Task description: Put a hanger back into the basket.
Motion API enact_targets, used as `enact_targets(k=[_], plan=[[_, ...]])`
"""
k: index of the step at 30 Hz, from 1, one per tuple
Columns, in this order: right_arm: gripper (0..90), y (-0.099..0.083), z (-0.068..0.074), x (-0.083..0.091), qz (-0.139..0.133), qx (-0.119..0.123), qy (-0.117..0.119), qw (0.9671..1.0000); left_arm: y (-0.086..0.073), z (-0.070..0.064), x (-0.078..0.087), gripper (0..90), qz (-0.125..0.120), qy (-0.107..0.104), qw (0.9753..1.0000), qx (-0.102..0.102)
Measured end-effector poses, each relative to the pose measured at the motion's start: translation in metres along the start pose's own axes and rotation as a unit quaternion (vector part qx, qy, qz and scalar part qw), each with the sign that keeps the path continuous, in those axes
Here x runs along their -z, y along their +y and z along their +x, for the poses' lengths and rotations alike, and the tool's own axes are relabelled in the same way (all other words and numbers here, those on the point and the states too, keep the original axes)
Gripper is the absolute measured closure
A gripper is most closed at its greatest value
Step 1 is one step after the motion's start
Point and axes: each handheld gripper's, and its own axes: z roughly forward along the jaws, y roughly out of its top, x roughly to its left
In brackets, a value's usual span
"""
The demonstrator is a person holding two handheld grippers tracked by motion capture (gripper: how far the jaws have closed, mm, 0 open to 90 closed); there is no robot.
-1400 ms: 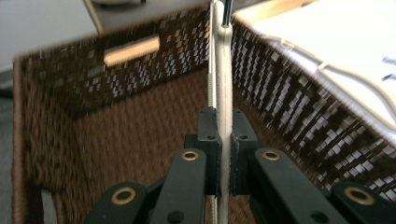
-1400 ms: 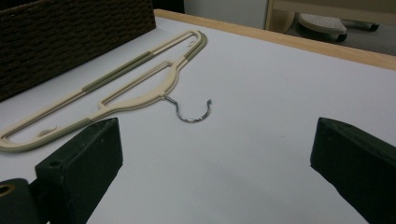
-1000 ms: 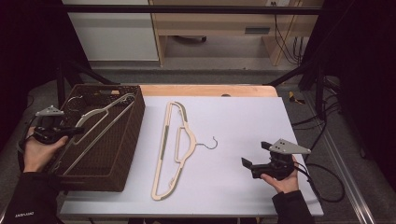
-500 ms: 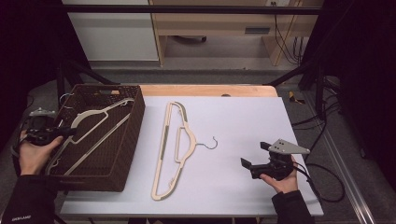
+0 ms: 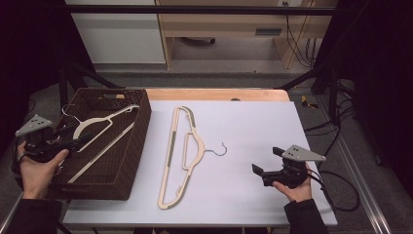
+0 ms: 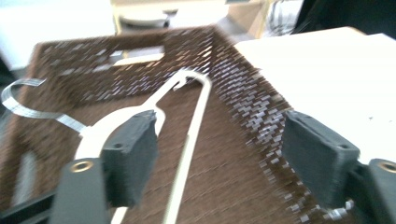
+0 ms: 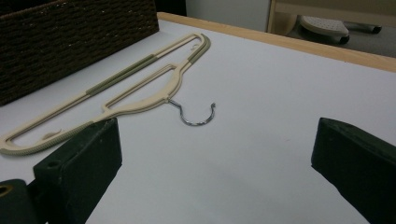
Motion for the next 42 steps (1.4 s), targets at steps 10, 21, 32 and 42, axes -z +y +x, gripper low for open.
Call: enact_targets(k=[10, 21, 32, 42], plan=[[2.2, 0.001, 0.001, 0.002, -0.009, 0.000, -0.002, 1.0000, 0.002, -0.067, -0.015, 8.5, -0.033, -0.052, 0.9976, -0.031], [2.0, 0.001, 0.001, 0.003, -0.008, -0.001, 0.000, 1.0000, -0.011, -0.126, -0.045, 7.6, 0.003, -0.101, 0.9926, -0.067], [2.0, 0.000, 0.002, 0.001, -0.004, -0.001, 0.000, 1.0000, -0.028, -0.171, -0.064, 9.7, 0.026, -0.130, 0.9867, -0.095], [2.1, 0.000, 0.005, 0.000, 0.000, 0.003, 0.005, 1.0000, -0.048, -0.199, -0.090, 16.2, 0.083, -0.145, 0.9789, -0.117]])
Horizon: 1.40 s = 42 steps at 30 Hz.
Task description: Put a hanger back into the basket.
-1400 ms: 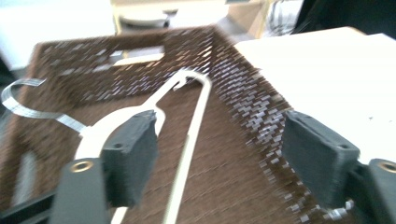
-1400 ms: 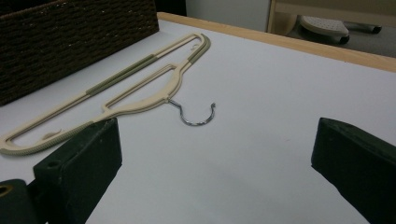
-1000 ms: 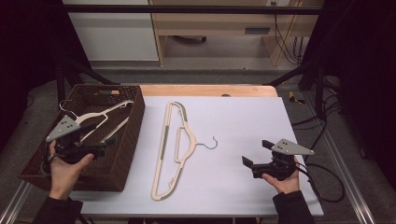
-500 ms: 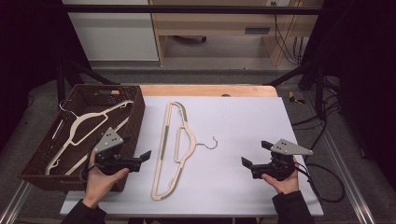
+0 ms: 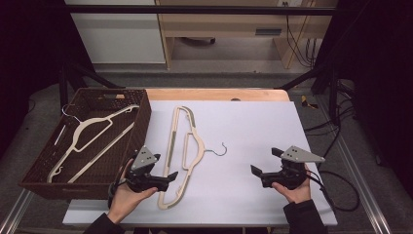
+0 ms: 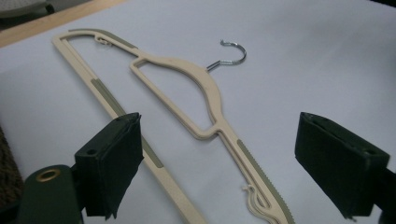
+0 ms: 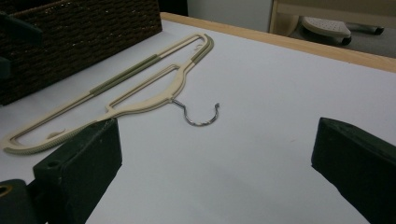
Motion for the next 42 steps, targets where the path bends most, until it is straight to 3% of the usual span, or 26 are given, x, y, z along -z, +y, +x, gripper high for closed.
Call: enact_targets(k=[12, 21, 25, 29, 33, 36, 42], plan=[[2.3, -0.002, 0.002, -0.004, 0.010, -0.002, 0.005, 0.9999, -0.010, -0.010, -0.033, 29.6, 0.060, -0.017, 0.9980, 0.008], [2.3, -0.002, 0.002, -0.006, 0.014, 0.001, 0.006, 0.9999, -0.017, -0.020, -0.059, 45.3, 0.113, -0.034, 0.9930, 0.010], [2.3, -0.003, 0.003, -0.007, 0.016, 0.002, 0.007, 0.9999, -0.020, -0.023, -0.069, 50.1, 0.134, -0.032, 0.9904, 0.007], [2.3, -0.002, 0.003, -0.007, 0.016, 0.002, 0.007, 0.9998, -0.021, -0.024, -0.074, 54.7, 0.144, -0.029, 0.9890, 0.014], [2.3, -0.003, 0.003, -0.007, 0.017, 0.004, 0.009, 0.9998, -0.021, -0.025, -0.075, 59.3, 0.140, -0.019, 0.9898, 0.017], [2.3, -0.003, 0.004, -0.008, 0.018, 0.001, 0.009, 0.9998, -0.020, -0.023, -0.074, 66.3, 0.148, -0.027, 0.9883, 0.024], [2.3, -0.003, 0.004, -0.009, 0.020, 0.003, 0.011, 0.9997, -0.019, -0.018, -0.073, 68.0, 0.155, -0.041, 0.9864, 0.037]])
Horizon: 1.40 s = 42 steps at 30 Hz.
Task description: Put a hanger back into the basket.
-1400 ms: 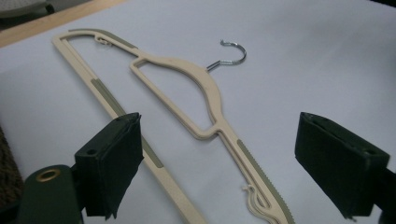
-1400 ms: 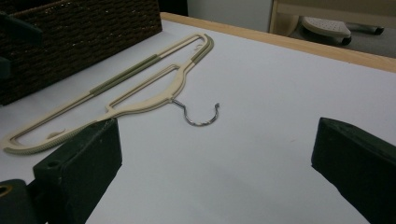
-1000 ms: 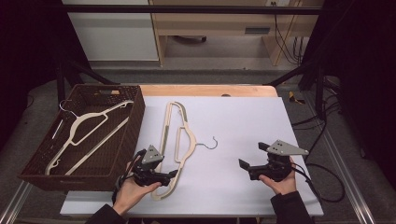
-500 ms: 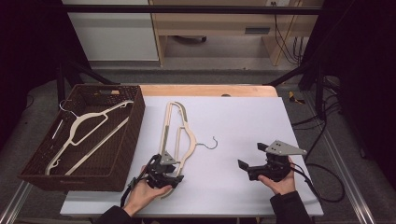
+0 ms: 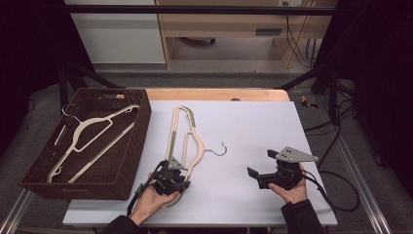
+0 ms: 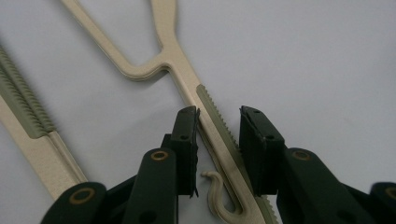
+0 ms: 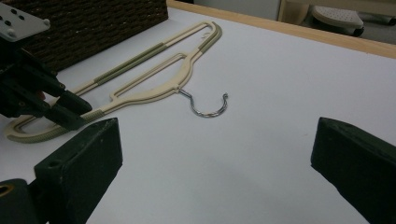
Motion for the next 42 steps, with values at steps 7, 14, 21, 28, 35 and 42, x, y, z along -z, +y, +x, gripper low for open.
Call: enact_targets(k=[7, 14, 21, 28, 35, 42], plan=[[2.3, 0.000, 0.000, 0.001, -0.001, 0.000, -0.001, 1.0000, 0.000, 0.001, 0.003, 70.0, 0.008, -0.010, 0.9999, 0.005], [2.4, 0.001, -0.001, 0.002, -0.003, 0.001, 0.000, 1.0000, 0.000, -0.003, 0.005, 74.3, 0.002, -0.003, 1.0000, 0.005], [2.4, 0.001, 0.000, 0.002, -0.004, -0.001, 0.001, 1.0000, 0.000, -0.020, -0.002, 68.1, 0.011, 0.056, 0.9983, 0.007], [2.4, 0.002, 0.000, 0.004, -0.007, 0.001, 0.001, 1.0000, 0.003, -0.019, -0.003, 70.6, 0.014, 0.055, 0.9983, 0.012], [2.4, 0.002, 0.000, 0.003, -0.006, 0.003, 0.001, 1.0000, 0.003, -0.019, 0.001, 71.9, 0.011, 0.045, 0.9989, -0.004], [2.4, 0.002, 0.001, 0.003, -0.004, 0.001, 0.002, 1.0000, 0.003, -0.026, 0.006, 83.7, -0.006, 0.042, 0.9989, -0.018]])
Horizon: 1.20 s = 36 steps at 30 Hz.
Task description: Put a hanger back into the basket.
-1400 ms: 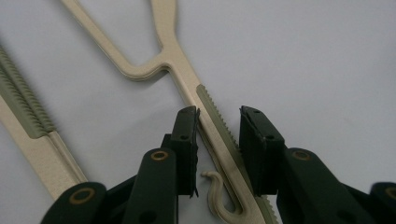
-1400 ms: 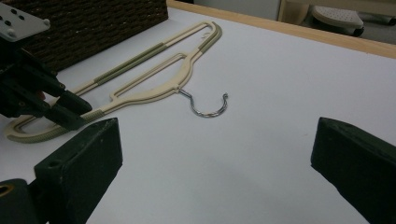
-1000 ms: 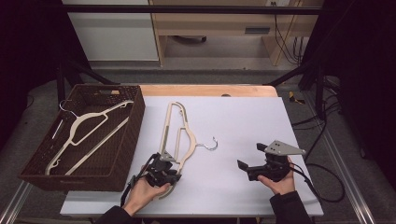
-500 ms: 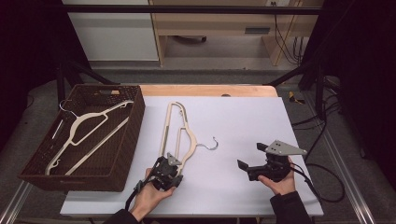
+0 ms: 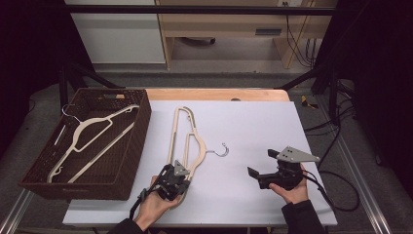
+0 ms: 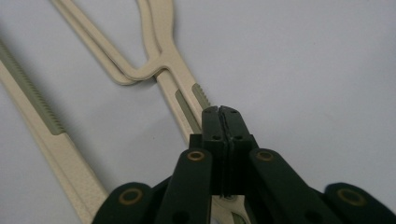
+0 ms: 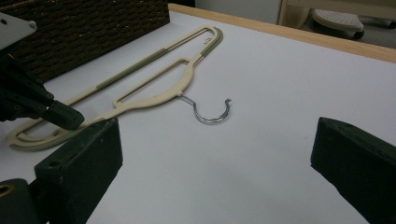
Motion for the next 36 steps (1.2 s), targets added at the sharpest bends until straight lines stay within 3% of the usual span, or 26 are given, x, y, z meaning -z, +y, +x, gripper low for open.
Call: enact_targets(k=[1, 3, 6, 9, 12, 14, 16, 19, 23, 26, 29, 33, 36], plan=[[2.4, 0.000, 0.000, 0.000, -0.002, 0.003, 0.000, 1.0000, -0.001, 0.002, -0.001, 76.6, -0.006, -0.001, 1.0000, 0.003], [2.4, 0.001, -0.001, 0.000, -0.003, 0.000, 0.000, 1.0000, -0.001, 0.006, -0.003, 73.5, -0.009, -0.030, 0.9995, 0.011], [2.4, 0.000, 0.000, 0.000, -0.003, 0.002, 0.001, 1.0000, -0.001, 0.003, -0.007, 64.8, -0.010, -0.035, 0.9992, 0.013], [2.4, 0.001, 0.000, 0.000, -0.002, 0.002, 0.000, 1.0000, 0.000, -0.001, -0.012, 60.3, -0.003, -0.057, 0.9982, 0.015], [2.4, 0.001, 0.000, 0.001, -0.003, 0.000, 0.001, 1.0000, 0.001, -0.008, -0.015, 58.4, -0.002, -0.044, 0.9990, 0.008], [2.4, 0.001, 0.000, 0.001, -0.002, 0.000, 0.001, 1.0000, 0.001, -0.010, -0.016, 58.4, -0.004, -0.035, 0.9993, 0.014], [2.4, 0.001, 0.000, 0.000, -0.003, 0.002, 0.002, 1.0000, 0.002, -0.013, -0.017, 64.6, -0.004, -0.014, 0.9997, 0.018], [2.4, 0.001, 0.001, 0.000, -0.001, 0.003, 0.003, 1.0000, 0.004, -0.016, -0.017, 67.4, 0.002, -0.002, 0.9999, 0.016], [2.4, 0.001, 0.001, 0.000, -0.003, 0.002, 0.002, 1.0000, 0.005, -0.016, -0.016, 69.9, 0.009, 0.000, 0.9999, 0.010], [2.4, 0.001, 0.001, 0.000, -0.001, 0.003, 0.003, 1.0000, 0.004, -0.017, -0.016, 71.4, 0.007, -0.017, 0.9998, 0.007], [2.4, 0.000, 0.001, -0.001, 0.000, 0.002, 0.003, 1.0000, 0.004, -0.020, -0.017, 72.2, 0.007, -0.020, 0.9998, 0.001], [2.6, 0.001, 0.001, -0.001, 0.000, 0.002, 0.004, 1.0000, 0.007, -0.022, -0.019, 65.8, 0.010, -0.024, 0.9996, 0.011], [2.6, 0.000, 0.002, -0.002, 0.000, 0.002, 0.004, 1.0000, 0.009, -0.031, -0.020, 62.4, 0.019, 0.004, 0.9998, 0.003]])
